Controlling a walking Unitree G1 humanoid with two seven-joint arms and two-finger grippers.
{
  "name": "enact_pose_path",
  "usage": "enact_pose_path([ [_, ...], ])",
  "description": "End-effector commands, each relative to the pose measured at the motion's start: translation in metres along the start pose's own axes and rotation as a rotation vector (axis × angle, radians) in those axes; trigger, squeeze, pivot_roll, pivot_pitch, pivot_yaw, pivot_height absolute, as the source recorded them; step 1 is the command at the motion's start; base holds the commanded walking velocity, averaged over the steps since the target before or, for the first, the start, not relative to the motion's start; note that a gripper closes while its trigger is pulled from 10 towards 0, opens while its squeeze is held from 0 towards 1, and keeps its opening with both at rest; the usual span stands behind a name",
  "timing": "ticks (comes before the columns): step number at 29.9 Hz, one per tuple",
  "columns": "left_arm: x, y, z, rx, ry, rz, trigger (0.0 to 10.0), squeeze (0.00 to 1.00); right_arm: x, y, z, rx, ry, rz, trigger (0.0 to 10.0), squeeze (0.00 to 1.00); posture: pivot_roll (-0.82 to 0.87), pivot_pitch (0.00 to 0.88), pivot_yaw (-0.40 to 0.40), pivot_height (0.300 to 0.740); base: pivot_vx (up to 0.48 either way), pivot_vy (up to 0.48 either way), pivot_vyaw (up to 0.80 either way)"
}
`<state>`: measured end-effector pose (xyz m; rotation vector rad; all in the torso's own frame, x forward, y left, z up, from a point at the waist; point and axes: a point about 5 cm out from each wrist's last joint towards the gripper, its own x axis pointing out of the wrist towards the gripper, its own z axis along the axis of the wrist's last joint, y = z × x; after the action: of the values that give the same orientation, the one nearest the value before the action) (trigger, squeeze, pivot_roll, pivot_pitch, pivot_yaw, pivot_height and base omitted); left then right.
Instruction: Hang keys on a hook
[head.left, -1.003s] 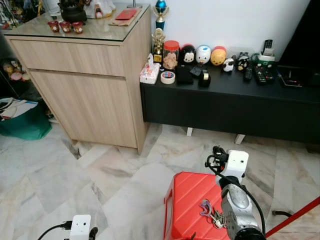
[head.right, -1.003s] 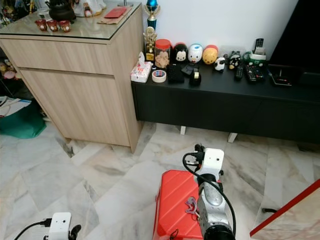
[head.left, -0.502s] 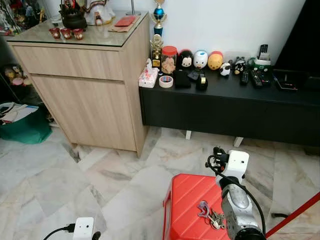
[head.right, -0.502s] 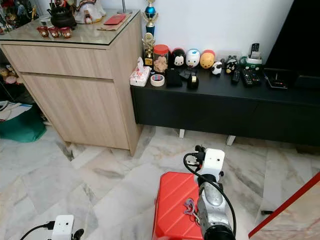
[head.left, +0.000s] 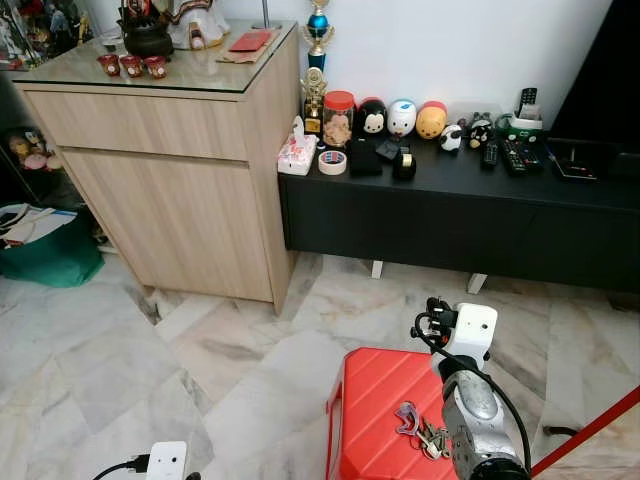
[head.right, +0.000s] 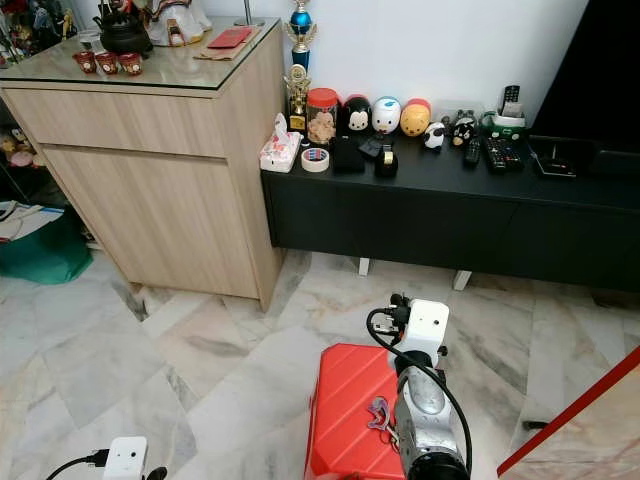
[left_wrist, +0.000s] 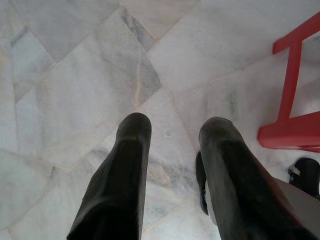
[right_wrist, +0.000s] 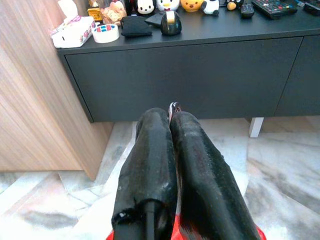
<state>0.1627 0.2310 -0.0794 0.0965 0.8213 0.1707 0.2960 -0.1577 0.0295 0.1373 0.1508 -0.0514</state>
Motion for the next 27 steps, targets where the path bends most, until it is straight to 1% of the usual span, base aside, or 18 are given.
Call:
enact_pose_path([
  [1,-0.0020,0.0029,-0.0071,0.013,0.033,-0.003,10.0,0.00,-0.0009,0.0010,0.0004,-0.003,-0.002,0.002,10.0,0.00,0.00,0.008,-0.020,0.740,-0.255,0.000,0.00],
  [14,-0.0029,0.0015,-0.0099,0.009,0.042,-0.004,10.0,0.00,-0.0006,0.0012,-0.0003,-0.002,0.007,-0.001,10.0,0.00,0.00,0.012,-0.022,0.740,-0.273,0.000,0.00],
  [27,-0.0034,0.0045,-0.0117,0.006,0.053,0.001,10.0,0.00,0.0009,0.0014,0.0008,-0.002,0.007,-0.003,10.0,0.00,0.00,0.011,-0.023,0.740,-0.277,0.000,0.00],
])
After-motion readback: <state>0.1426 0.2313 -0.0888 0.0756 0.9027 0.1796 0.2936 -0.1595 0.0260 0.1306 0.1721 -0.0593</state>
